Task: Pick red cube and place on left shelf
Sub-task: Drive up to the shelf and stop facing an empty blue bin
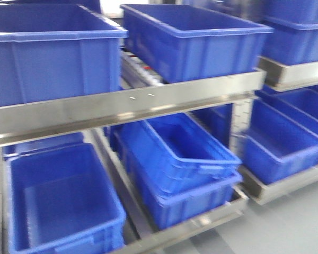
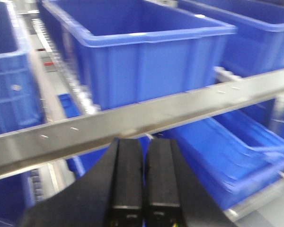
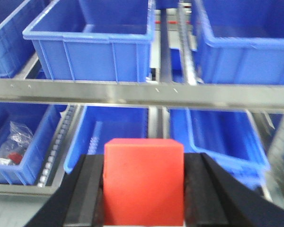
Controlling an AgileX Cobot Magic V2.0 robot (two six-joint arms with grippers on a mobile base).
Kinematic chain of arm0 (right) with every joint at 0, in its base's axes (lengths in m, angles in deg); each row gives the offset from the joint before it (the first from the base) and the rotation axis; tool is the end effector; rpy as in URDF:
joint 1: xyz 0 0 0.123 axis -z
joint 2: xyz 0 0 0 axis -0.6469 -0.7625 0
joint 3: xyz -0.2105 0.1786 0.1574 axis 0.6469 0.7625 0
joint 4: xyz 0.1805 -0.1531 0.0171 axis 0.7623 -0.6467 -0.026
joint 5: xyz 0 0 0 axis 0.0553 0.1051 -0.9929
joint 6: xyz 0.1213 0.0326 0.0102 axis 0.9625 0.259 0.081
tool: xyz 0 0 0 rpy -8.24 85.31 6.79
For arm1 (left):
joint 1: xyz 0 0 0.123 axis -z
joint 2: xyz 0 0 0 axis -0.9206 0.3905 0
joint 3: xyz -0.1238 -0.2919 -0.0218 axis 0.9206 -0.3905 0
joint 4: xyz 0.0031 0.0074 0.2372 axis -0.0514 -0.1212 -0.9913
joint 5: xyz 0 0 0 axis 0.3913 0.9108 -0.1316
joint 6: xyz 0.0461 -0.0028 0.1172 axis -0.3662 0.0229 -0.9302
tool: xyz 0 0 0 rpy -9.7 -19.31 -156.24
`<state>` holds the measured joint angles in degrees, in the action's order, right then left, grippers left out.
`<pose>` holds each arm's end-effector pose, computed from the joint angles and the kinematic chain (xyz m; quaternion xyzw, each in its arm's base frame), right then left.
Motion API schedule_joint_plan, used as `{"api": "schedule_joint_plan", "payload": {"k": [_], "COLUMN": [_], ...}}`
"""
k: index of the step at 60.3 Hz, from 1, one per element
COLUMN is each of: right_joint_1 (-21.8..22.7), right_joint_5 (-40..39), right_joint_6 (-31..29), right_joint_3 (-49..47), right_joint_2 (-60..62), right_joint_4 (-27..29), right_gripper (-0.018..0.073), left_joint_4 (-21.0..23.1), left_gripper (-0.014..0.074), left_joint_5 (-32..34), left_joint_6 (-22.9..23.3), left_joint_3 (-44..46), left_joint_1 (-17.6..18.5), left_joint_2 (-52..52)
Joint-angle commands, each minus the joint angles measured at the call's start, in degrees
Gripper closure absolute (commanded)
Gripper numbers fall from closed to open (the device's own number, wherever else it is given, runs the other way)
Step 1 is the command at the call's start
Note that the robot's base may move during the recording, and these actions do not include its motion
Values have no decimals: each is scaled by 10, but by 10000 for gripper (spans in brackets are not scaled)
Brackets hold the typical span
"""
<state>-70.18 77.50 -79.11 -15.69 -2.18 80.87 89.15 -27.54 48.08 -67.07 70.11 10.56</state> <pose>0.0707 0.0383 0.3412 -0.1732 0.7451 0.1759 0.6196 0.0435 -0.0022 0.1971 0.0141 0.7221 -0.0230 0.6912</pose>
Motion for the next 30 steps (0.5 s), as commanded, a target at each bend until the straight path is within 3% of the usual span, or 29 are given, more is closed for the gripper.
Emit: {"api": "schedule_joint_plan", "payload": {"k": [1, 30], "right_joint_1": [2, 2], "right_joint_5": [-50, -50], "right_joint_6": [-4, -4], "right_joint_3": [-16, -16], "right_joint_2": [-3, -3], "right_joint_4": [-7, -7], "right_gripper": [426, 426], "left_joint_4": [2, 2], "left_gripper": [495, 495], "left_joint_5": [50, 50], "left_joint_6": [0, 0], "left_joint_3": [-13, -13], "left_joint_1": [2, 2], "left_joint_2": [-8, -8]}}
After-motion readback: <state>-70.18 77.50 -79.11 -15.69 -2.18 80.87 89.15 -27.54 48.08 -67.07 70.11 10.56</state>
